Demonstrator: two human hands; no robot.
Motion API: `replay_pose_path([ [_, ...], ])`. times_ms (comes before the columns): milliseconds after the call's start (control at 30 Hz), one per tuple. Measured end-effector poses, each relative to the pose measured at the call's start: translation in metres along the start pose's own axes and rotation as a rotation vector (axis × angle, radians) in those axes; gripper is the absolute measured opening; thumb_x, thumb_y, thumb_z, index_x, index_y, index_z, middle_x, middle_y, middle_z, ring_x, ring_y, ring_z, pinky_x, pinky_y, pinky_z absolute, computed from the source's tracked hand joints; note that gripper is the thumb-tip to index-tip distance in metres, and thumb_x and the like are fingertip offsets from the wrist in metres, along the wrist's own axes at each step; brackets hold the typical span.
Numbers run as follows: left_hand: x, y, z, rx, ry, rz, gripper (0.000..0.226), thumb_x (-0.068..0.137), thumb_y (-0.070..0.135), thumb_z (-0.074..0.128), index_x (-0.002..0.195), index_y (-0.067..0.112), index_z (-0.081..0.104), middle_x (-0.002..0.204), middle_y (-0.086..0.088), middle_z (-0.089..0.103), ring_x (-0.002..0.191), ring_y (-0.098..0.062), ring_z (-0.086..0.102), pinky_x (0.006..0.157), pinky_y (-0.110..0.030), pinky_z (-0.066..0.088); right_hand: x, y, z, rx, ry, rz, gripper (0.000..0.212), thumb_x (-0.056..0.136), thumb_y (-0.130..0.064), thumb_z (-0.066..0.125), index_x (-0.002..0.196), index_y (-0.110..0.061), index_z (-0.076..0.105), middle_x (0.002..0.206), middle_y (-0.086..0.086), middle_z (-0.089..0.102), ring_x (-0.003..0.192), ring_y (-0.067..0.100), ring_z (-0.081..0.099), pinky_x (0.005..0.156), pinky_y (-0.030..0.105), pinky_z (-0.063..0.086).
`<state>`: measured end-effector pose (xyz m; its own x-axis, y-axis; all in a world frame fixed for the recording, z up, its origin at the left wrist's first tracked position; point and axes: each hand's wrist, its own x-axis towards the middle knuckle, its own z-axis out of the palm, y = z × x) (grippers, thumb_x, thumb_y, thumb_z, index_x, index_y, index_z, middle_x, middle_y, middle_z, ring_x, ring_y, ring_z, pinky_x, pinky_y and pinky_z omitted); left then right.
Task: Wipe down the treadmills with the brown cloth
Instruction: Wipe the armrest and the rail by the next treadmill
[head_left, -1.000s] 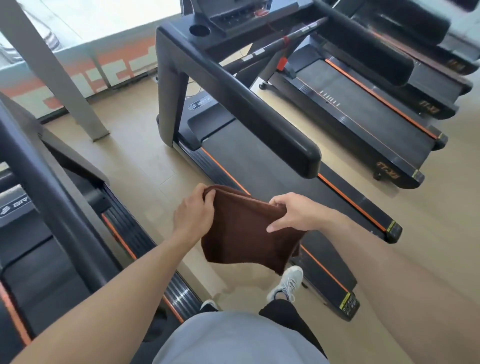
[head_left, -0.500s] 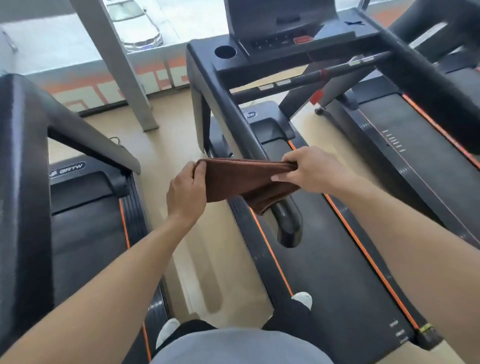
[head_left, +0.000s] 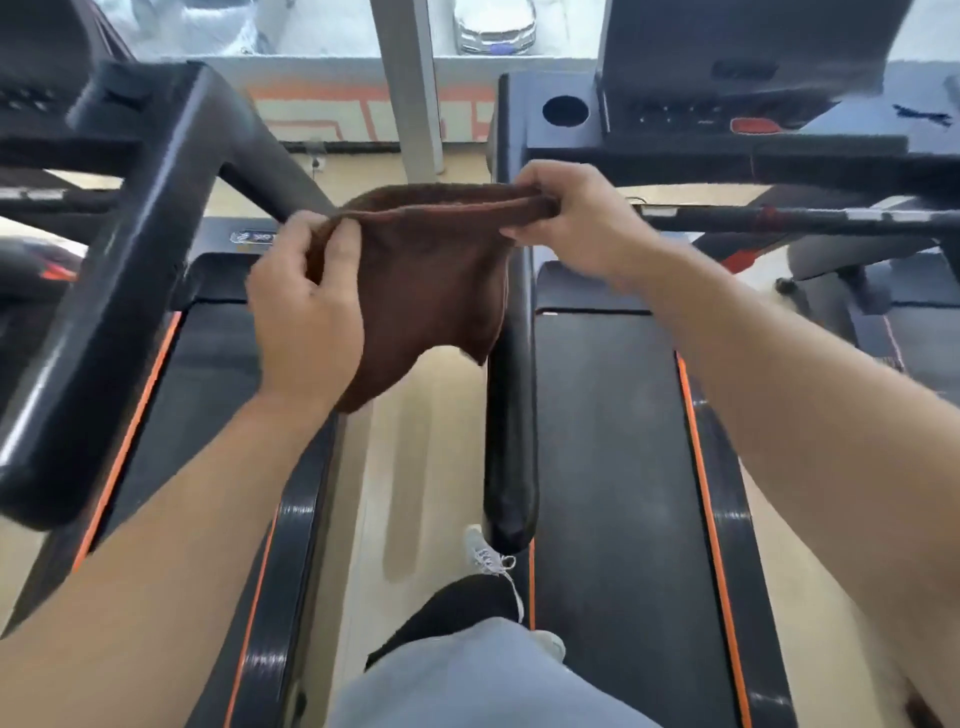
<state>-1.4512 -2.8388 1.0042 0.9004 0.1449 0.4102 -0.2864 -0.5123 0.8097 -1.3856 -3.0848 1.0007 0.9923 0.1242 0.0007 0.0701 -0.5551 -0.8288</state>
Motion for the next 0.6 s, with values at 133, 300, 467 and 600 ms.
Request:
replay_pose_path([
  [133,-0.039,-0.007,0.030,-0.183,-0.879,-0.179,0.034,0.084,0.057,0.064,0.093,0.025,0.071,0.073,0.010,0.069,0.069,-0.003,0.064,0.071,-0.025,0.053,0.006,0.048,-0.028,-0.323,-0.090,0.073,0.037,0.085,0.008,0.066,0.086,-0.028,0.072,0.086,-0.002,0.069,0.082,0.015,0.066,0.068,0.027,0.050],
  [300,-0.061,-0.071,0.139,0.302,-0.619,-0.458,0.091,0.085,0.069,0.061,0.157,0.022,0.031,0.154,-0.002,0.044,0.141,-0.023,0.042,0.118,-0.040,0.033,-0.002,0.110,-0.004,-0.721,-0.235,0.350,0.052,0.092,-0.004,0.053,0.136,-0.031,0.064,0.142,0.008,0.059,0.129,0.032,0.054,0.106,0.042,0.045],
  [467,-0.053,-0.093,0.221,0.443,-0.597,-0.563,0.109,0.087,0.054,0.067,0.160,0.021,-0.006,0.155,-0.012,0.034,0.133,-0.034,0.049,0.101,-0.046,0.046,0.025,0.120,0.056,-0.224,-0.247,0.364,0.052,0.110,-0.035,0.043,0.160,-0.025,0.035,0.167,0.001,0.029,0.151,0.015,0.030,0.119,0.026,0.021],
  [600,0.005,-0.099,0.254,0.480,-0.570,-0.508,0.099,0.092,0.038,0.063,0.160,0.012,-0.004,0.152,-0.015,0.035,0.126,-0.036,0.055,0.096,-0.045,0.048,0.070,0.141,0.063,-0.199,-0.164,0.233,0.051,0.111,-0.033,0.040,0.161,-0.025,0.031,0.171,-0.007,0.013,0.157,0.008,0.002,0.128,0.031,0.007],
])
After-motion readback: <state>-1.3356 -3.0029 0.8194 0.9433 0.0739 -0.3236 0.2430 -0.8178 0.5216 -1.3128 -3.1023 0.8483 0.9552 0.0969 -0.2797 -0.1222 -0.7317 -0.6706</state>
